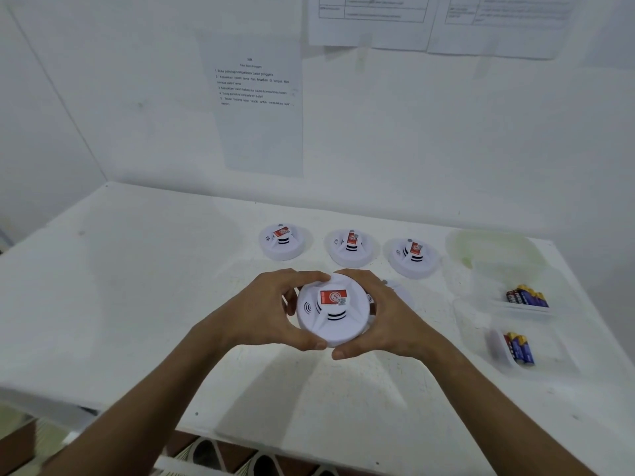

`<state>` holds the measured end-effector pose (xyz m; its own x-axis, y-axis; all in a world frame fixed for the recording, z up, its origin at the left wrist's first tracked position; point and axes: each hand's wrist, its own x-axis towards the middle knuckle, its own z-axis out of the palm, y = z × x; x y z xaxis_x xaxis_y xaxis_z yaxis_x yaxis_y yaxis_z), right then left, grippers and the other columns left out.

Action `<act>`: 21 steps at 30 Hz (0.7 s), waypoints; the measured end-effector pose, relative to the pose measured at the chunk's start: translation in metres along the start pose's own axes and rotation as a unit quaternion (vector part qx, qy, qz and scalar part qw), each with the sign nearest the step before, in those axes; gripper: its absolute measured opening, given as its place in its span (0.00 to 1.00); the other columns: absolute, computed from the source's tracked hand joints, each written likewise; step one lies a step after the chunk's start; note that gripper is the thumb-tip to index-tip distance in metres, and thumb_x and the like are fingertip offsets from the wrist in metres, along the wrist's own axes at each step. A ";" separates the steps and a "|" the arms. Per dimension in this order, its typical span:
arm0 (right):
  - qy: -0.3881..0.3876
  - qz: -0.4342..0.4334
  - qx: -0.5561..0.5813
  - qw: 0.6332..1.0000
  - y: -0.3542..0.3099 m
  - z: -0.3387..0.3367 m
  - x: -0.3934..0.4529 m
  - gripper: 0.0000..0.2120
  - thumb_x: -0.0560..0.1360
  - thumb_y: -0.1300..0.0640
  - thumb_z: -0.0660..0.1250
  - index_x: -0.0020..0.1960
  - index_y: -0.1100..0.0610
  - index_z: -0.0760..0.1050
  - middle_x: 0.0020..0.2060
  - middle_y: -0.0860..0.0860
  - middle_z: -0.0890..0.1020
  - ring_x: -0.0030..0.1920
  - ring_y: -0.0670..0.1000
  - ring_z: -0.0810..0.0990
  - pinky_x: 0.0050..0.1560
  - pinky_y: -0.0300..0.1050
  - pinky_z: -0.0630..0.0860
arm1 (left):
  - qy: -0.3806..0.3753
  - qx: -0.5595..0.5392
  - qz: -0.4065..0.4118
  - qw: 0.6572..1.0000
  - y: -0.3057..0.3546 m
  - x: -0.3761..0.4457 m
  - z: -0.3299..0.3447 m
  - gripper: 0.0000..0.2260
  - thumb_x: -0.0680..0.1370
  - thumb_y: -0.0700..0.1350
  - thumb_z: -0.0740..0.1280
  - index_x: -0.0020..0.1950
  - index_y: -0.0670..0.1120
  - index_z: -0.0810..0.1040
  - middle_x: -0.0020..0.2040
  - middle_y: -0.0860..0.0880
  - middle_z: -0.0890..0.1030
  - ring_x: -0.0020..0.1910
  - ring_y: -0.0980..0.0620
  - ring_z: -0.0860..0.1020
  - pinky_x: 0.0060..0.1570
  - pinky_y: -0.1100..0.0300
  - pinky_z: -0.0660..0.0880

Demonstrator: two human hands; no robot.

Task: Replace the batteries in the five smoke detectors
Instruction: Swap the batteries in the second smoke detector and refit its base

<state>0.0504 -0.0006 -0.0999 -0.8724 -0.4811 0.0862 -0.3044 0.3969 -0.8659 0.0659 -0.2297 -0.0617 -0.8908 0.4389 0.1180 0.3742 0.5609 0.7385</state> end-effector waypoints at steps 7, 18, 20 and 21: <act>0.009 -0.008 0.005 1.000 -0.002 0.002 0.009 0.47 0.55 0.53 0.84 0.67 0.39 0.64 0.64 0.43 0.69 0.63 0.37 0.69 0.58 0.25 0.70 | 0.008 -0.012 -0.037 0.999 -0.014 0.002 0.000 0.42 0.61 0.53 0.82 0.71 0.57 0.66 0.54 0.63 0.77 0.47 0.61 0.78 0.43 0.67 0.77; 0.043 0.019 0.030 0.998 0.009 0.018 0.024 0.46 0.56 0.58 0.85 0.68 0.45 0.67 0.61 0.35 0.72 0.63 0.38 0.71 0.62 0.42 0.76 | 0.004 -0.030 -0.056 0.998 -0.035 0.012 -0.006 0.35 0.62 0.52 0.81 0.67 0.58 0.74 0.54 0.63 0.80 0.48 0.59 0.78 0.40 0.70 0.74; 0.049 0.024 0.035 0.998 0.011 0.021 0.026 0.46 0.56 0.58 0.85 0.68 0.45 0.67 0.60 0.34 0.72 0.63 0.38 0.71 0.62 0.45 0.77 | 0.001 -0.039 -0.052 0.998 -0.035 0.013 -0.007 0.34 0.62 0.50 0.82 0.66 0.58 0.74 0.51 0.65 0.80 0.46 0.60 0.78 0.39 0.71 0.73; 0.052 0.025 0.037 0.998 0.012 0.021 0.028 0.46 0.56 0.59 0.85 0.68 0.45 0.68 0.61 0.34 0.72 0.63 0.38 0.71 0.62 0.45 0.77 | -0.001 -0.044 -0.050 0.998 -0.036 0.014 -0.008 0.33 0.63 0.49 0.81 0.65 0.57 0.75 0.50 0.65 0.80 0.45 0.60 0.78 0.39 0.71 0.73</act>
<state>0.0309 -0.0260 -0.1182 -0.9216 -0.3776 0.0897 -0.2343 0.3571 -0.9042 0.0381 -0.2491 -0.0815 -0.9217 0.3859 0.0394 0.2595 0.5382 0.8019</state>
